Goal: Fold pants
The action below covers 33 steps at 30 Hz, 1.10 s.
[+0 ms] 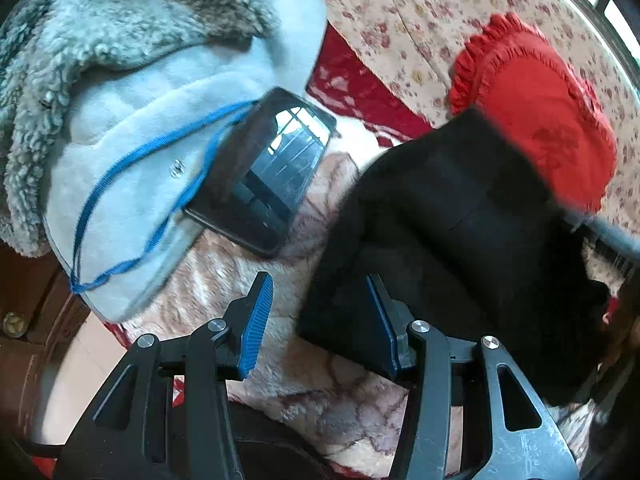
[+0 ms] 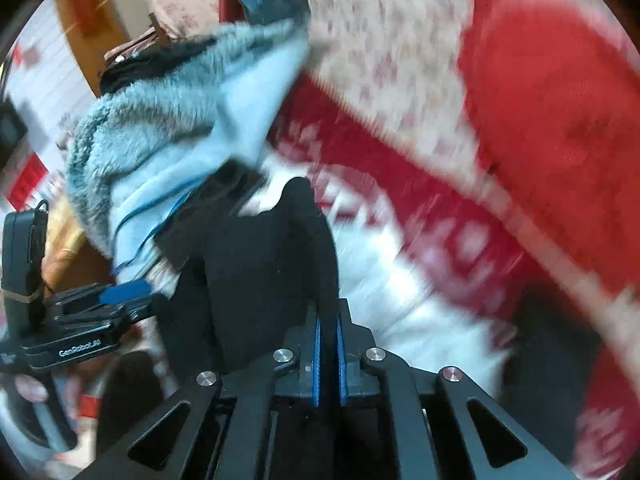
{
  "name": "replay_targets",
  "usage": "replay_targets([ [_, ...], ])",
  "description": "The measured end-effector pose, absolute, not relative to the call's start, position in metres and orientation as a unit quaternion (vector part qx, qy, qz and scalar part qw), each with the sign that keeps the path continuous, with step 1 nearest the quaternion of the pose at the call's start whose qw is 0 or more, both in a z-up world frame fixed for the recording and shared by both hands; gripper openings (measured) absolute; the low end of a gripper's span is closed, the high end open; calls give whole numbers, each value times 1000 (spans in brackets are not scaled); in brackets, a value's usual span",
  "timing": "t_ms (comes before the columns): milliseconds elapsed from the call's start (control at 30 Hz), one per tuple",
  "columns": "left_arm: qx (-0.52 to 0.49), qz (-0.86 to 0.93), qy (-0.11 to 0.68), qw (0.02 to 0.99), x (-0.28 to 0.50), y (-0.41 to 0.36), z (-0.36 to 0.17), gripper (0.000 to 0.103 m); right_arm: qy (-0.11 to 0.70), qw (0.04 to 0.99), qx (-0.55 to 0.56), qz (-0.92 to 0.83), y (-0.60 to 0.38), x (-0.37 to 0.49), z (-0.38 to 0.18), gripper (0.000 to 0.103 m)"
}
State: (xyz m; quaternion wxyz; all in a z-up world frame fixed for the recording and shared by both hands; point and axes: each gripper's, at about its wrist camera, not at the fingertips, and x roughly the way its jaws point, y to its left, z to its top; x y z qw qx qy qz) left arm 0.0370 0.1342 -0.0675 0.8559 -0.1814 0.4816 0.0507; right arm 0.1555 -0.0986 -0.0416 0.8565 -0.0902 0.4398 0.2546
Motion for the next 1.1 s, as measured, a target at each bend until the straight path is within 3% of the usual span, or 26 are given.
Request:
replay_targets([
  [167,-203,61,458,863,32,148,-55,46,364,893,-128,230,-92,159,10,1],
  [300,-208,78,452,864,26,159,-53,46,376,862,-179,289,-57,122,-21,1],
  [400,-203,75,464,859,25,160,-56,46,398,859,-159,281,-61,123,-42,1],
  [467,-196,70,465,860,23,156,-56,47,414,858,-122,278,-71,135,-47,6],
  [567,-197,63,466,860,26,150,-59,47,442,850,-90,273,-83,154,-55,36],
  [700,-202,55,470,857,30,144,-63,47,477,832,-71,273,-80,170,-69,37],
  [800,-196,55,473,857,32,143,-65,47,529,796,-62,289,-72,184,-89,35],
  [900,-203,60,477,853,32,147,-68,47,521,801,-95,280,-66,183,-93,10],
  [1100,-226,78,448,861,22,168,-54,46,448,843,-54,295,-89,165,-33,8],
])
